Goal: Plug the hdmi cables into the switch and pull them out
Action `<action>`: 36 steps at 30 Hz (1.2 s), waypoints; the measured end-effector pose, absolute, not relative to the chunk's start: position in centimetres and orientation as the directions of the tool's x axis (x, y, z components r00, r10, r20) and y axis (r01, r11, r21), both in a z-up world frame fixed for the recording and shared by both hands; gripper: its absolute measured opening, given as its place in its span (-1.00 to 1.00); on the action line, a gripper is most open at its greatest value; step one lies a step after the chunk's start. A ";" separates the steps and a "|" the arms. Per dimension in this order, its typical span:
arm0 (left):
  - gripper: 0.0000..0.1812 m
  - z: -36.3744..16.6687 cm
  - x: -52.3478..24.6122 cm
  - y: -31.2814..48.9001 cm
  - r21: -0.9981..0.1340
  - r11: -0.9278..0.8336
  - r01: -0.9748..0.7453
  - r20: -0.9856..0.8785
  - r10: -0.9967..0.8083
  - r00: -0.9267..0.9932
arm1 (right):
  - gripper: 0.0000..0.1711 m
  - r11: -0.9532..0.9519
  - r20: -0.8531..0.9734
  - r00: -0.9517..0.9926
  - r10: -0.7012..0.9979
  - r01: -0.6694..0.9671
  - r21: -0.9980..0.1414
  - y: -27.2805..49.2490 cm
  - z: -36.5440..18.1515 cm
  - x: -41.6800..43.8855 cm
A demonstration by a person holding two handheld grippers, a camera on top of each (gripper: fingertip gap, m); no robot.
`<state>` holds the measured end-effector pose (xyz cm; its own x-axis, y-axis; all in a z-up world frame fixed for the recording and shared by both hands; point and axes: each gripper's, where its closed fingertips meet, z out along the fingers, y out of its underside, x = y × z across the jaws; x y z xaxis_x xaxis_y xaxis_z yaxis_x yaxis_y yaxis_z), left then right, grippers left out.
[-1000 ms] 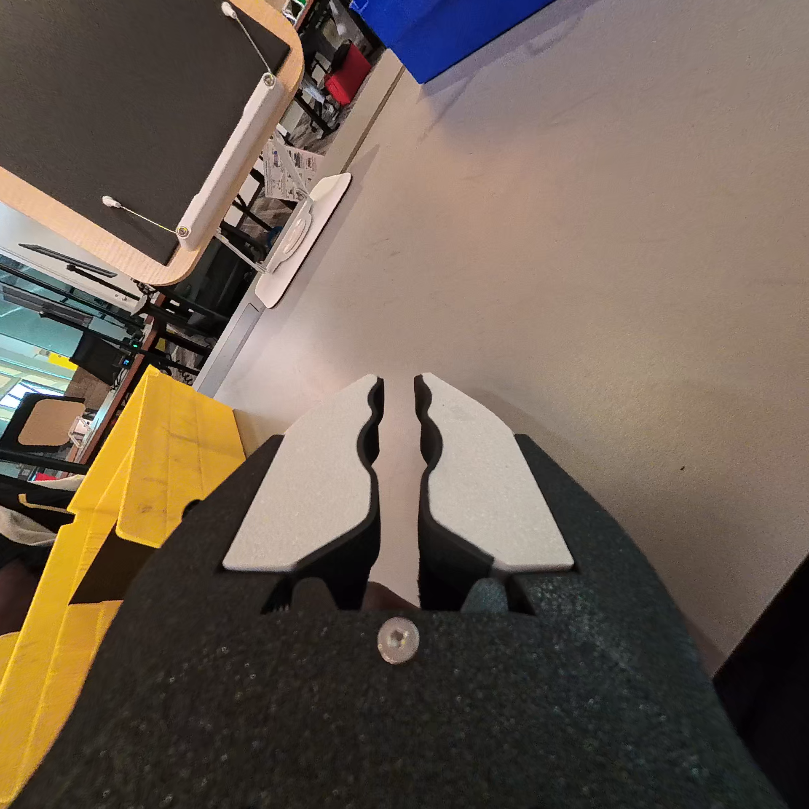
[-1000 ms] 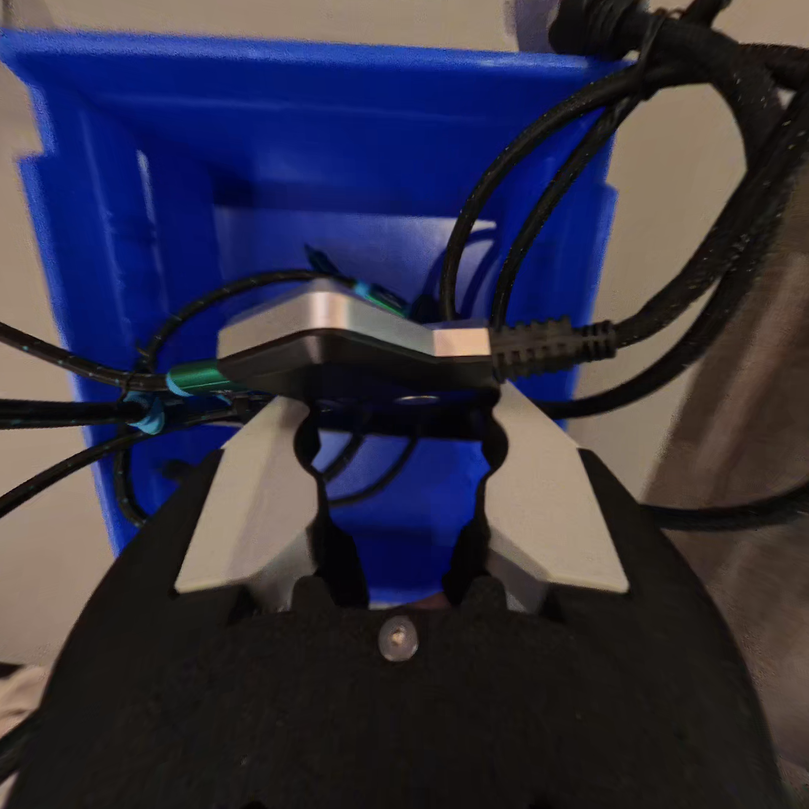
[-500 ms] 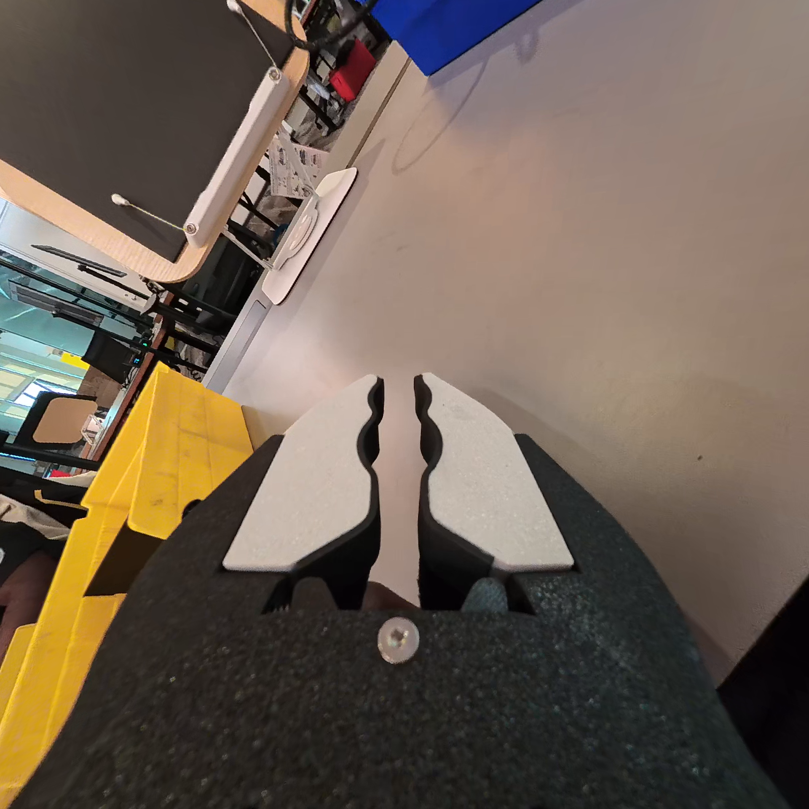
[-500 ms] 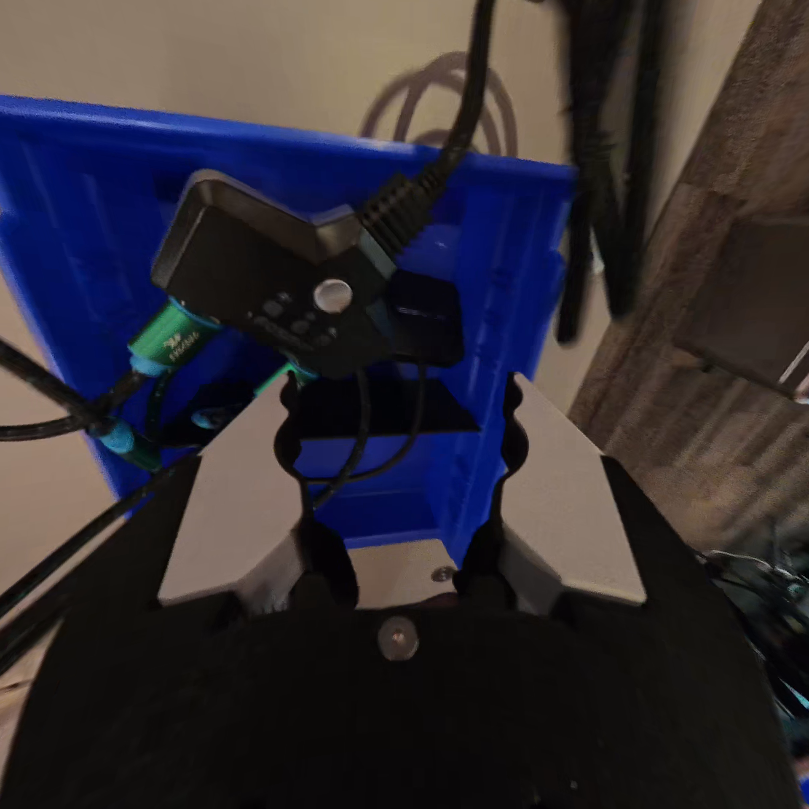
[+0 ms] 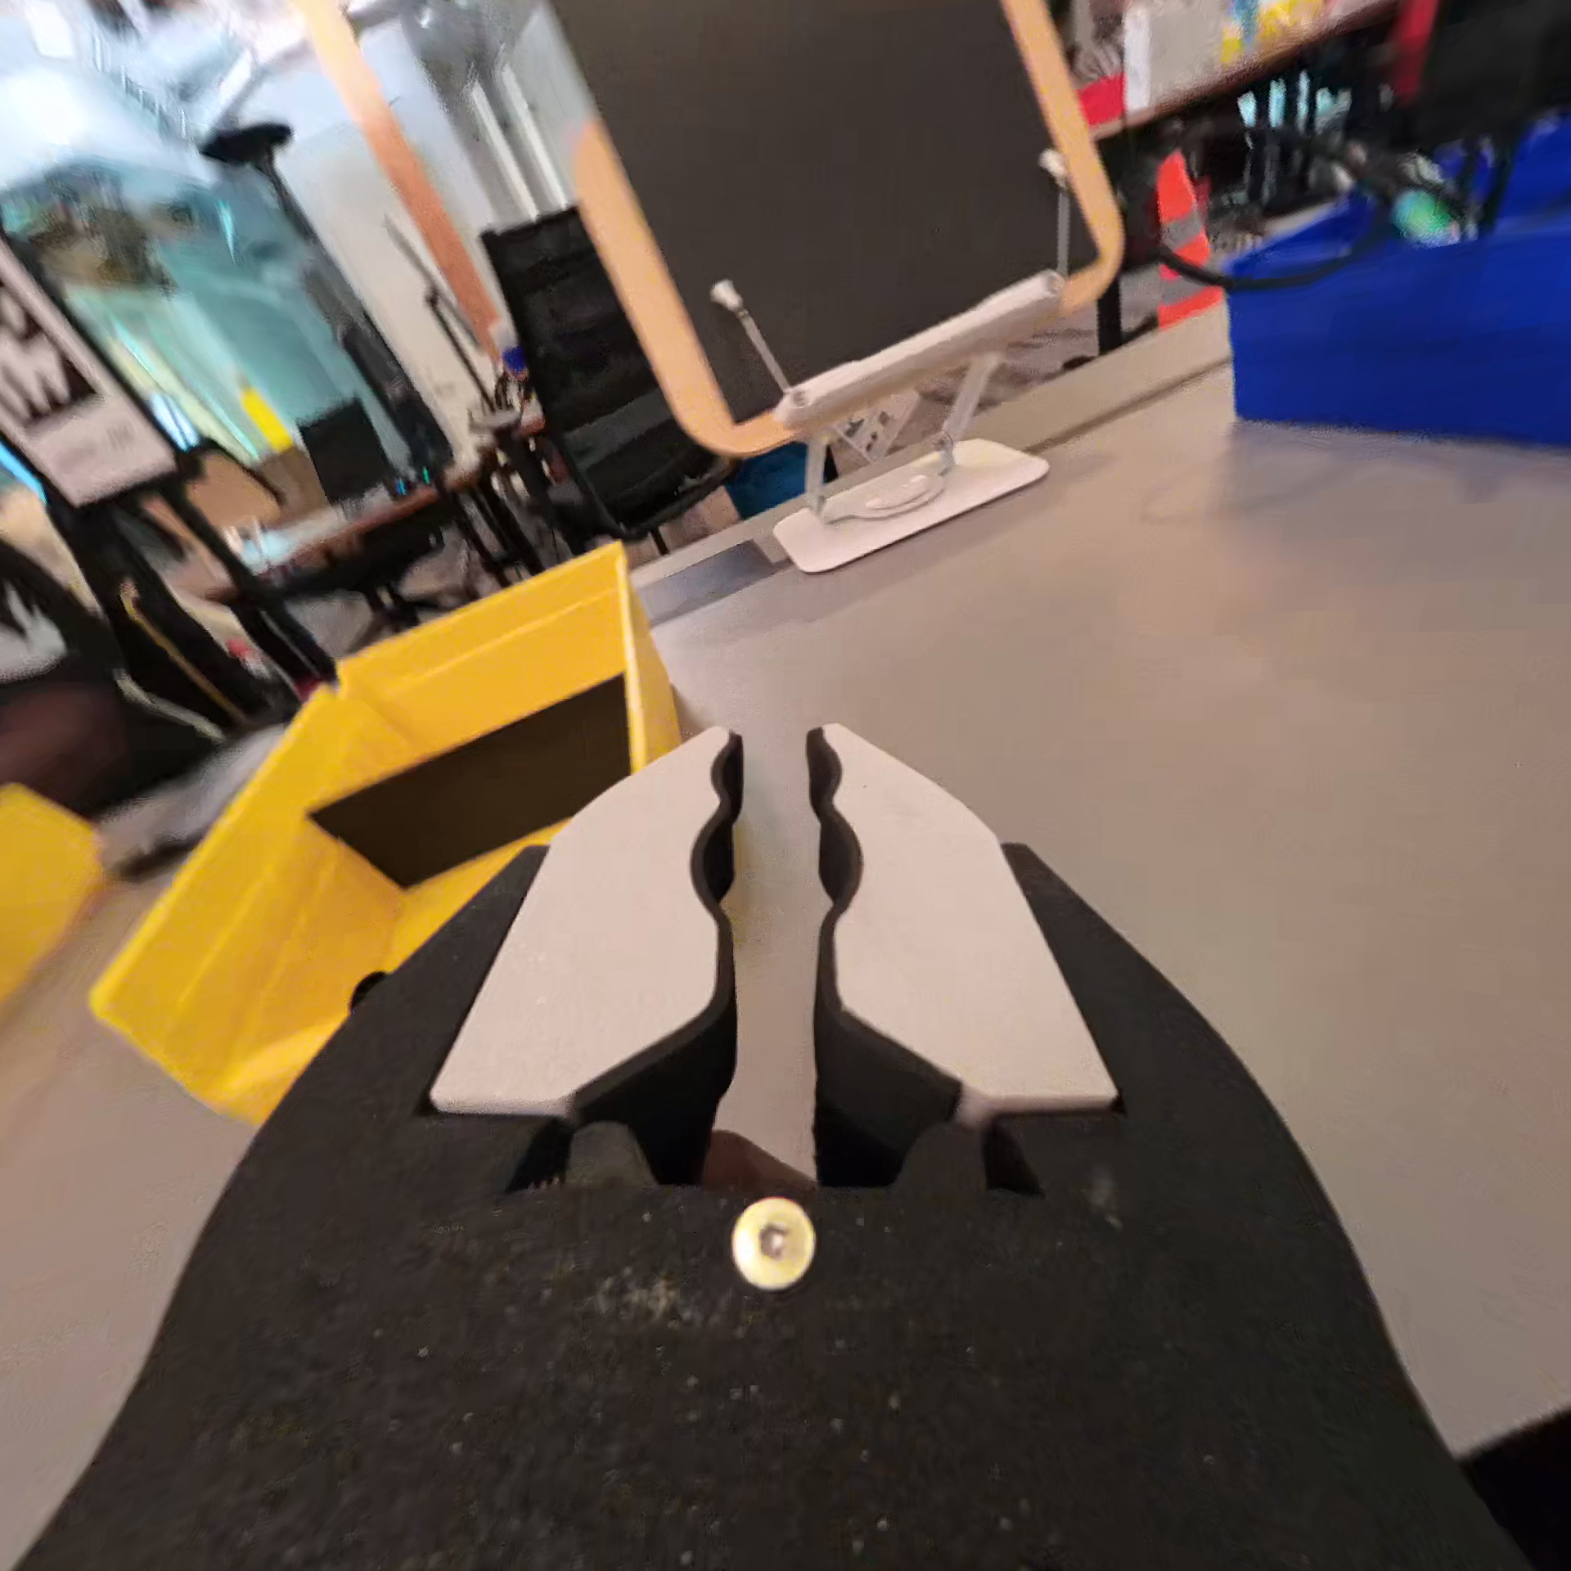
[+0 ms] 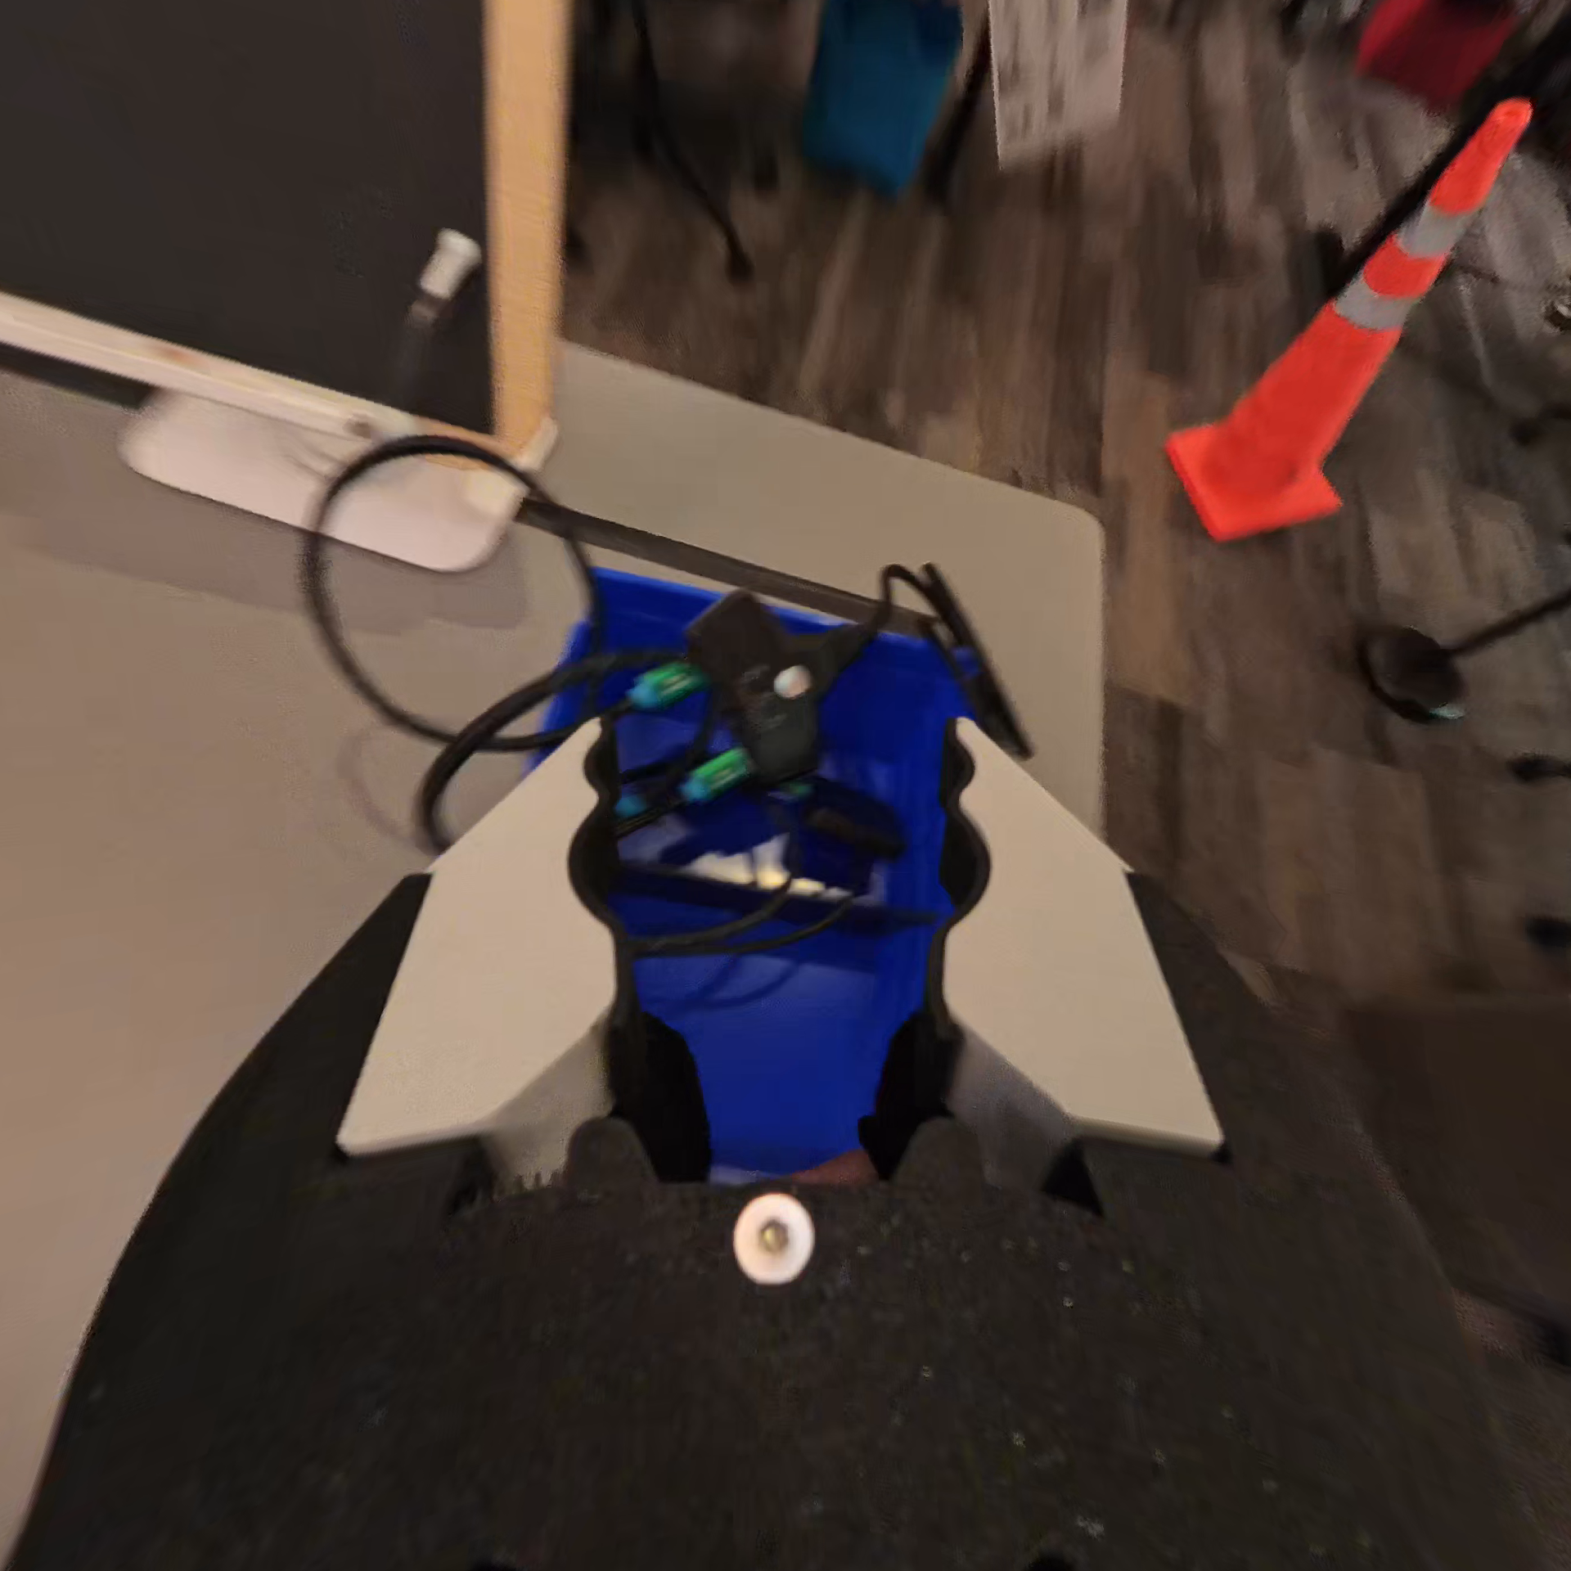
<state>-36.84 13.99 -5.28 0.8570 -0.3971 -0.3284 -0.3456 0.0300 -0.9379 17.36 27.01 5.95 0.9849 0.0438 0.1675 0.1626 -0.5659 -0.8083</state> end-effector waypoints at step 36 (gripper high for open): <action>-0.75 -11.6 -42.8 14.9 -0.921 -0.273 -0.279 -0.167 -0.371 0.913 | -0.23 -0.307 0.135 0.989 0.064 0.149 -0.940 17.1 -11.5 5.7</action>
<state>-42.83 14.91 -11.58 0.9135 -0.3709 -0.1674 -0.2795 -0.2729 -0.9206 5.74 17.06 -11.52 0.9887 0.0638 0.1353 0.1485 -0.3069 -0.9401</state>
